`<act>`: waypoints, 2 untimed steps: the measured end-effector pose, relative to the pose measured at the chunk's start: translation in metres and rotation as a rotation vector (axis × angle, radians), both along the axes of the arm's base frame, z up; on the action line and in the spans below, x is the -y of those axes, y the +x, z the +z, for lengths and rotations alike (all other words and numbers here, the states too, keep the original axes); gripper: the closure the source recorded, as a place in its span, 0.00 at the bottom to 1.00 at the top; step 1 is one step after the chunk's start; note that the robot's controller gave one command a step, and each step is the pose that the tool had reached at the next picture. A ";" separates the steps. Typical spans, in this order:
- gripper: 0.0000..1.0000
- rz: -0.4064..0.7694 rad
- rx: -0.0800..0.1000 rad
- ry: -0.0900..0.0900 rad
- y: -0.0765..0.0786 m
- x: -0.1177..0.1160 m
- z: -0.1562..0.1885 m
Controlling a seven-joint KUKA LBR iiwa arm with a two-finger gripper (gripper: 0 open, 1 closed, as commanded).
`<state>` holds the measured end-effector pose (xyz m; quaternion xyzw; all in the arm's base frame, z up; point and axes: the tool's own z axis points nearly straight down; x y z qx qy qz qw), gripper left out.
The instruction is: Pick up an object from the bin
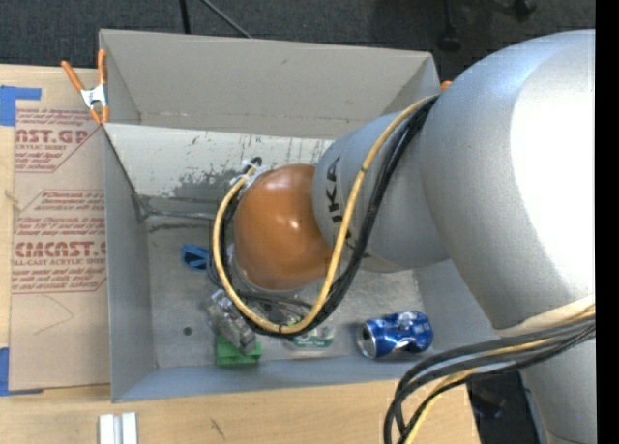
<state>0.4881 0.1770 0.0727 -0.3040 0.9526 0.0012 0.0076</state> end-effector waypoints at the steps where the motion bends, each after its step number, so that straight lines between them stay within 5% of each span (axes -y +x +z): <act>1: 1.00 0.015 -0.010 -0.002 -0.003 -0.053 -0.002; 2: 1.00 0.429 -0.005 -0.008 -0.005 -0.022 0.142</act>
Offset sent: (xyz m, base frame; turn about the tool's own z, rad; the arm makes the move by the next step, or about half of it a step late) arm -0.0028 0.0491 -0.0027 -0.0110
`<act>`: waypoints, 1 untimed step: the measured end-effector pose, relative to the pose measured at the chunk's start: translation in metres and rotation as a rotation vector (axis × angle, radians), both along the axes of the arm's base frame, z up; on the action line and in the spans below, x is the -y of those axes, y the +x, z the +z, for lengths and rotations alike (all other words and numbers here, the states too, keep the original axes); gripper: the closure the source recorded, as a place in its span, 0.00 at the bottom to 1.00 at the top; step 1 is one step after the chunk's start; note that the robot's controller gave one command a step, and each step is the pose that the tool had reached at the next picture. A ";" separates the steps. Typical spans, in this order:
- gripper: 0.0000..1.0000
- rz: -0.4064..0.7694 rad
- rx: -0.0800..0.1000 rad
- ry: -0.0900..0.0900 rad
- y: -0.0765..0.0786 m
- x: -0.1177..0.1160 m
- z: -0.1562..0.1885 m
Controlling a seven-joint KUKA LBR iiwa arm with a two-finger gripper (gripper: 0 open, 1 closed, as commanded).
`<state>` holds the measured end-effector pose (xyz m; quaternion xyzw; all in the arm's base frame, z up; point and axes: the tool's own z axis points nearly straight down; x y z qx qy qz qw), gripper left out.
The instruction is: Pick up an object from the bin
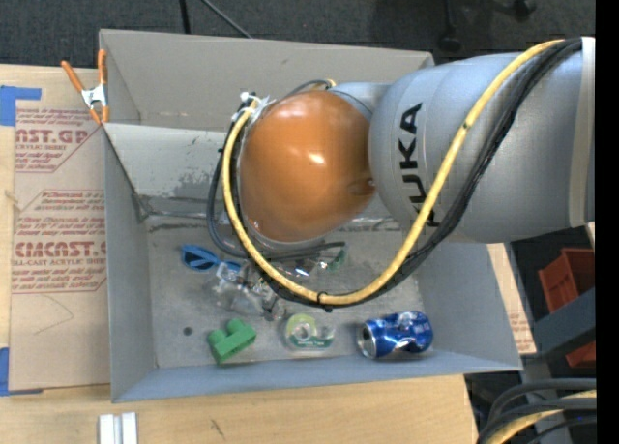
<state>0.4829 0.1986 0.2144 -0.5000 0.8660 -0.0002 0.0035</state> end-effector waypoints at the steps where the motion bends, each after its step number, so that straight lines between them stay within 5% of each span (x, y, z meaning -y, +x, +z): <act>1: 0.00 0.000 -0.005 0.000 -0.001 0.000 -0.002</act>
Offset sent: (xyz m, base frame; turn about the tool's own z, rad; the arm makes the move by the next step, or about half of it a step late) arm 0.0000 0.0000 0.0000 0.0000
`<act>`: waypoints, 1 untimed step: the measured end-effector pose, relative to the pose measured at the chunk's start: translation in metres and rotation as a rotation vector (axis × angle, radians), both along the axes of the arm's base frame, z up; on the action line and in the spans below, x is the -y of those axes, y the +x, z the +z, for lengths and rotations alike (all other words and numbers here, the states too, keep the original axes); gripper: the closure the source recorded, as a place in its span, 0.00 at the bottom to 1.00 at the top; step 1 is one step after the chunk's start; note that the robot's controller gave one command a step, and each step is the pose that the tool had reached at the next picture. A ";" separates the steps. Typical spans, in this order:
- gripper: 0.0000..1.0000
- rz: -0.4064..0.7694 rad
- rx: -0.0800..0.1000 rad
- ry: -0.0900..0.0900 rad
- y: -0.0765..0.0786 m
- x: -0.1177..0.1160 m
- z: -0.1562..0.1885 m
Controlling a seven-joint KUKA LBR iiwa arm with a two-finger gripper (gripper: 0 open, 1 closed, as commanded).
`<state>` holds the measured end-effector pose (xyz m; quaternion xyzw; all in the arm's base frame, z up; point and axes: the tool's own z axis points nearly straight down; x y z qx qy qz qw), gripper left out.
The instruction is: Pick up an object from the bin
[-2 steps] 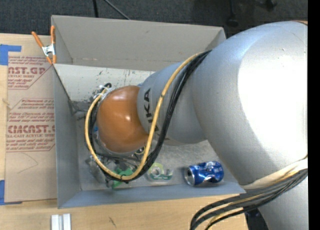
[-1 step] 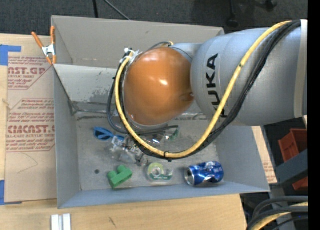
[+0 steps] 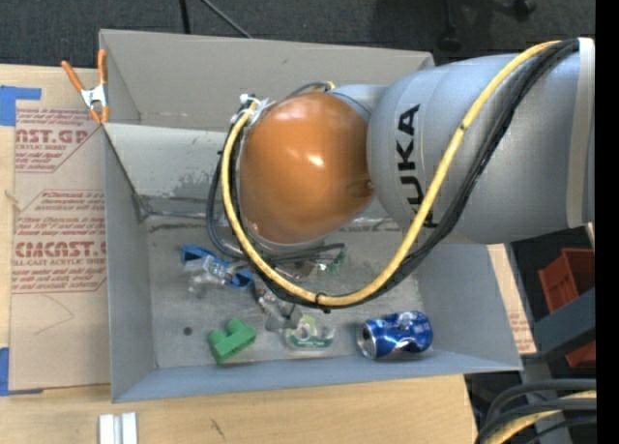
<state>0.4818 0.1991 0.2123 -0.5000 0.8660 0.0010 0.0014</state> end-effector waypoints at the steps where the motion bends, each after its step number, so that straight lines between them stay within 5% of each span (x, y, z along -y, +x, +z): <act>1: 0.00 0.342 -0.007 -0.002 0.008 0.026 -0.146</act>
Offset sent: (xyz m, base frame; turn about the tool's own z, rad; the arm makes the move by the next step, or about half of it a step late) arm 0.0106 -0.0263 -0.1423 -0.3431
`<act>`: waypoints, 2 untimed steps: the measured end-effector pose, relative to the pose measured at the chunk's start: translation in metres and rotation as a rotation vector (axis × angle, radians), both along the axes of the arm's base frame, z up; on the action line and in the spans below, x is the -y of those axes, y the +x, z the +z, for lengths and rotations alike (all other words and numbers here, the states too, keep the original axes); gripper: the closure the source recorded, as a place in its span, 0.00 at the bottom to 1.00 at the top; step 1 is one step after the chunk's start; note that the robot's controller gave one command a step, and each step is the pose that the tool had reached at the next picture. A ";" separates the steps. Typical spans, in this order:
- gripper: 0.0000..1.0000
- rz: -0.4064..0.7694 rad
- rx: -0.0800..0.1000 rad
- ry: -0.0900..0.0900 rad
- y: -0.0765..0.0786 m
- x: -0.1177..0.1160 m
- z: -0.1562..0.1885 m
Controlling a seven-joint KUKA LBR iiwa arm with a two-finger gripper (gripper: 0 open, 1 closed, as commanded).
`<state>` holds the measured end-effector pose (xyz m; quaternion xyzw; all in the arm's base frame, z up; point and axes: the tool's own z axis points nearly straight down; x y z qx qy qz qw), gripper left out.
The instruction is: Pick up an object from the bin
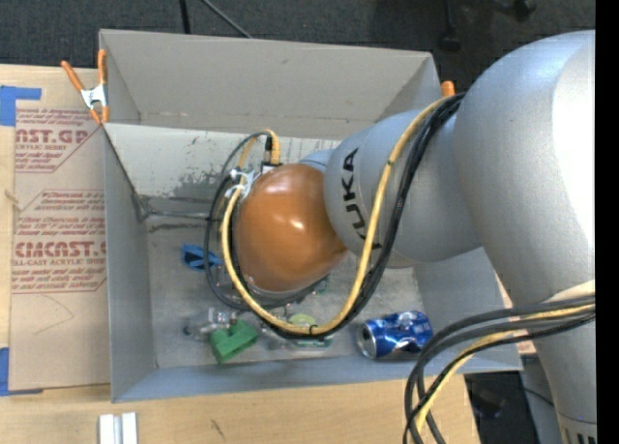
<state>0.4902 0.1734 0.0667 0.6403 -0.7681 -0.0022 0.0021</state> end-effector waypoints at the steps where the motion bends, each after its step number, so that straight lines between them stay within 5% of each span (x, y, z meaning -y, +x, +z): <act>1: 1.00 -0.001 0.005 0.002 0.001 -0.001 0.003; 2: 1.00 0.019 0.015 0.005 0.019 -0.015 0.081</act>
Offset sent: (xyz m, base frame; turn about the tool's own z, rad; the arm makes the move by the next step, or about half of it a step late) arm 0.0000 0.0000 0.0000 0.0000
